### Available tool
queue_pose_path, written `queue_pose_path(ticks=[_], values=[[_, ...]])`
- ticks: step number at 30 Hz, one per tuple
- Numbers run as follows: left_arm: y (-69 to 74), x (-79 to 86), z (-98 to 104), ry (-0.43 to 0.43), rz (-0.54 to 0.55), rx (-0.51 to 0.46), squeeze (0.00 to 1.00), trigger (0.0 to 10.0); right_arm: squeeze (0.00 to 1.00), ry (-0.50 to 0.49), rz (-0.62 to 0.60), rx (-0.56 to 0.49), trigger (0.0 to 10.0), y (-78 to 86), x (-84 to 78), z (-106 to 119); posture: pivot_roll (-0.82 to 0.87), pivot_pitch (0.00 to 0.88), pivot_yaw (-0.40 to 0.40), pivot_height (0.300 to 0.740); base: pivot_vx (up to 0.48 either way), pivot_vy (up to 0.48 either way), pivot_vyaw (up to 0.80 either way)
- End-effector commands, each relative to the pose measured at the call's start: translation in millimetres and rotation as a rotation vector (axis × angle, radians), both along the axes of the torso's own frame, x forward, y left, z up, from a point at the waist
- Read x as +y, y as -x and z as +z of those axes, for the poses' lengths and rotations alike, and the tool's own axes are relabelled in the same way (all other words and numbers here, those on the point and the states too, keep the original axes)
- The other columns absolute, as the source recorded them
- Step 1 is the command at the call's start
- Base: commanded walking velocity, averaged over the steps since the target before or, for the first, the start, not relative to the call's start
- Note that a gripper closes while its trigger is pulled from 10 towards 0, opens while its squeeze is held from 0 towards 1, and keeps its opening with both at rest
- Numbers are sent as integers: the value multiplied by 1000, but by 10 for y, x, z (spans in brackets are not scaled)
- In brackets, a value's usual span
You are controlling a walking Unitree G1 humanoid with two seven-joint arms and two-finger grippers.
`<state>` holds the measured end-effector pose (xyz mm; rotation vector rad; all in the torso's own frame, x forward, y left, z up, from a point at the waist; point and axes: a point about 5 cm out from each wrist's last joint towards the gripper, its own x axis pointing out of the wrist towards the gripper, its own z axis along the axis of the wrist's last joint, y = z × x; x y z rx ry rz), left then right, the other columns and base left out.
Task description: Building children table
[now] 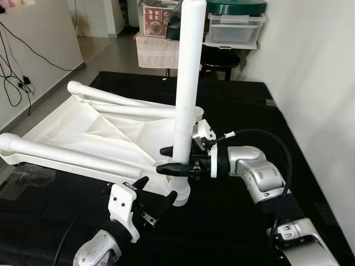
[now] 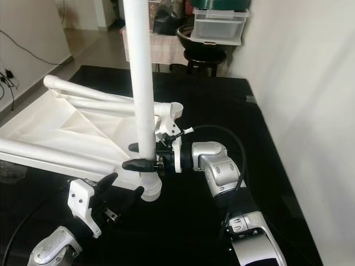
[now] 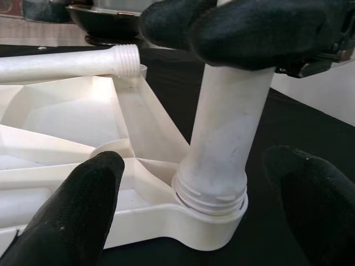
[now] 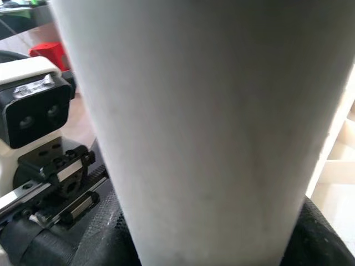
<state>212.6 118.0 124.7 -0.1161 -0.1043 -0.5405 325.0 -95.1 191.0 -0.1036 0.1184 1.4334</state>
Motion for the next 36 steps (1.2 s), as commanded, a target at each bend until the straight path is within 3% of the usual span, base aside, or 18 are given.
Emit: queue_pose_path(ticks=[1, 8, 9, 10, 11, 12, 13, 14, 15, 18, 19, 21, 27, 28, 30, 31, 32, 36], values=[[22, -15, 14, 0, -6, 2, 0, 10000, 0, 8, 18, 32, 0, 19, -25, -71, 81, 65, -49, 740, 0, 0, 0], [21, -14, 17, 3, -11, 4, 0, 10000, 0, 10, -97, 28, 0, 77, -265, -135, 61, 71, -41, 740, 0, 0, 0], [22, -10, 19, 3, -11, 4, 0, 10000, 0, 15, -201, 45, 0, 73, -282, -175, 57, 74, -41, 740, 0, 0, 0], [24, -4, 21, 3, -11, 4, 0, 10000, 0, 39, -400, 38, 0, 32, -294, -241, 52, 75, -38, 740, 0, 0, 0], [24, -4, 21, 3, -11, 4, 0, 10000, 0, 39, -400, 38, 0, 32, -294, -241, 52, 75, -38, 740, 0, 0, 0], [22, 7, 21, 3, -11, 4, 0, 10000, 0, 78, -884, 28, 0, -71, -506, -345, 41, 78, -34, 740, 0, 0, 0], [22, 14, 21, 3, -11, 5, 0, 10000, 0, 127, -1232, 31, 0, -70, -711, -437, 35, 80, -34, 740, 0, 0, 0], [22, 14, 21, 3, -11, 5, 0, 10000, 0, 127, -1232, 31, 0, -70, -711, -437, 35, 80, -34, 740, 0, 0, 0], [15, 23, 23, 3, -15, 6, 0, 10000, 0, 149, -1346, 21, 0, 65, -799, -526, 34, 83, -23, 740, 0, 0, 0], [11, 30, 23, 3, -19, 7, 0, 10000, 0, 164, -1342, 36, 0, 175, -834, -606, 25, 83, -22, 740, 0, 0, 0], [-2, 35, 18, 5, -25, 10, 0, 10000, 0, 154, -1287, 42, 0, 220, -827, -626, 11, 64, -18, 740, 0, 0, 0], [-25, 31, 11, 5, -37, 13, 0, 10000, 0, 133, -1248, 32, 0, 173, -818, -568, 7, 58, -16, 740, 0, 0, 0], [-56, 33, 3, 1, -28, 10, 0, 10000, 0, 118, -1147, 61, 0, 98, -586, -507, 18, 46, -21, 740, 0, 0, 0], [-63, 34, 2, 1, -24, 9, 0, 10000, 0, 134, -1103, 61, 10000, 95, -479, -497, 21, 40, -25, 740, 0, 0, 0], [-73, 35, 2, 0, -21, 7, 0, 10000, 0, 82, -1035, 92, 10000, 92, -319, -433, 22, 37, -26, 740, 0, 0, 0], [-73, 35, 2, 0, -21, 7, 0, 10000, 0, 82, -1035, 92, 10000, 92, -319, -433, 22, 37, -26, 740, 0, 0, 0], [-76, 34, 2, 1, -21, 7, 0, 10000, 1000, 56, -961, 96, 10000, 84, -251, -389, 25, 36, -27, 740, 0, 0, 0], [-77, 32, 2, 2, -21, 7, 0, 10000, 1000, 33, -820, 81, 10000, 67, -175, -306, 26, 34, -26, 740, 0, 0, 0]])
